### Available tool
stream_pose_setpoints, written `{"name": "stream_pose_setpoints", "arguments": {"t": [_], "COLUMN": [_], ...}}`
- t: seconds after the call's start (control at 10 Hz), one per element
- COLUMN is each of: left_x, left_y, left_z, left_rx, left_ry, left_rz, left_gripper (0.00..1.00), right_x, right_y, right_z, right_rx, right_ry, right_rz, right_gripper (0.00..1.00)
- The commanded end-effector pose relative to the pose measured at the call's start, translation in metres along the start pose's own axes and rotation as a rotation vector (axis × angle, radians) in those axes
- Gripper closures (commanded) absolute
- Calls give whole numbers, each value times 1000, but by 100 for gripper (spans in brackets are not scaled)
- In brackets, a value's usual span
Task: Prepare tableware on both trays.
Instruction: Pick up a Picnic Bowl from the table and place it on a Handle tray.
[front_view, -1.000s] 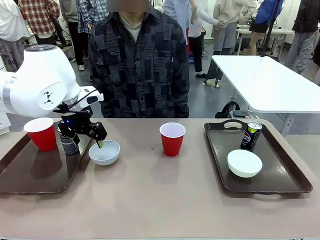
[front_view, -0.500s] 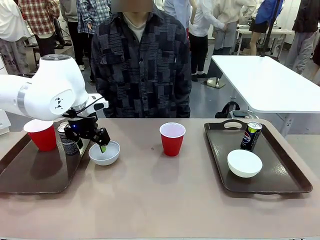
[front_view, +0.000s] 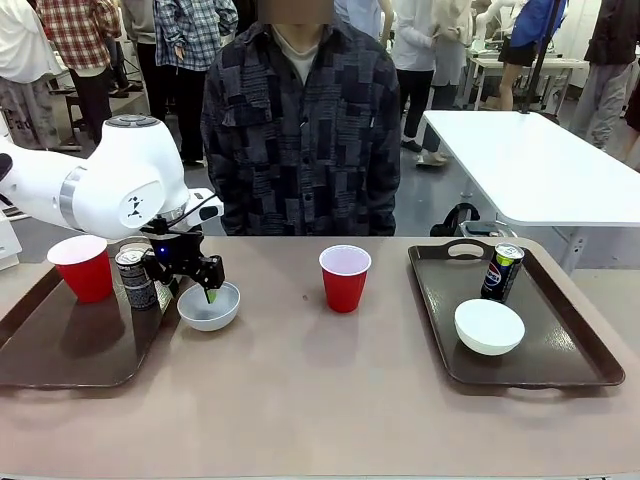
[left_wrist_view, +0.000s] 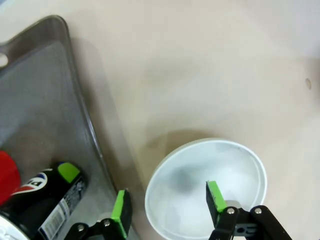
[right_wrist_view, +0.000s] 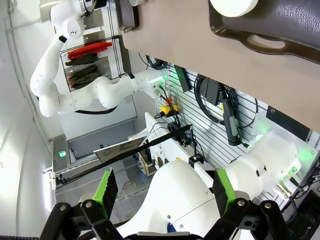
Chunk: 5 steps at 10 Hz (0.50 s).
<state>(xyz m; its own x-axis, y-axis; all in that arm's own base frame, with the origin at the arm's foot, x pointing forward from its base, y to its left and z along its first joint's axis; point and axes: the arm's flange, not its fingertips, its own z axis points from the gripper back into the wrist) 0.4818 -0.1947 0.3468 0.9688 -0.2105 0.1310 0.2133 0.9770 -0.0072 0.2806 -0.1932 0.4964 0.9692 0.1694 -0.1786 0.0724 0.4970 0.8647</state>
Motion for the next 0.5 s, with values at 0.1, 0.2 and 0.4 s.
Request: {"name": "stream_pose_setpoints", "arguments": {"t": [0.1,0.2,0.4], "left_x": [2,2,2], "left_y": [-9,-10,-11], "left_z": [-5,-6,-7], "left_rx": [59,62,66], "left_ry": [6,9,22], "left_rz": [28,30,27], "left_gripper": [40,71,100], "right_x": [-1,-1,-1], "right_y": [1,1,1], "right_z": [1,1,1], "right_rx": [12,12,12], "right_ry": [0,0,0], "right_rz": [10,10,10], "right_gripper": [0,0,0]}}
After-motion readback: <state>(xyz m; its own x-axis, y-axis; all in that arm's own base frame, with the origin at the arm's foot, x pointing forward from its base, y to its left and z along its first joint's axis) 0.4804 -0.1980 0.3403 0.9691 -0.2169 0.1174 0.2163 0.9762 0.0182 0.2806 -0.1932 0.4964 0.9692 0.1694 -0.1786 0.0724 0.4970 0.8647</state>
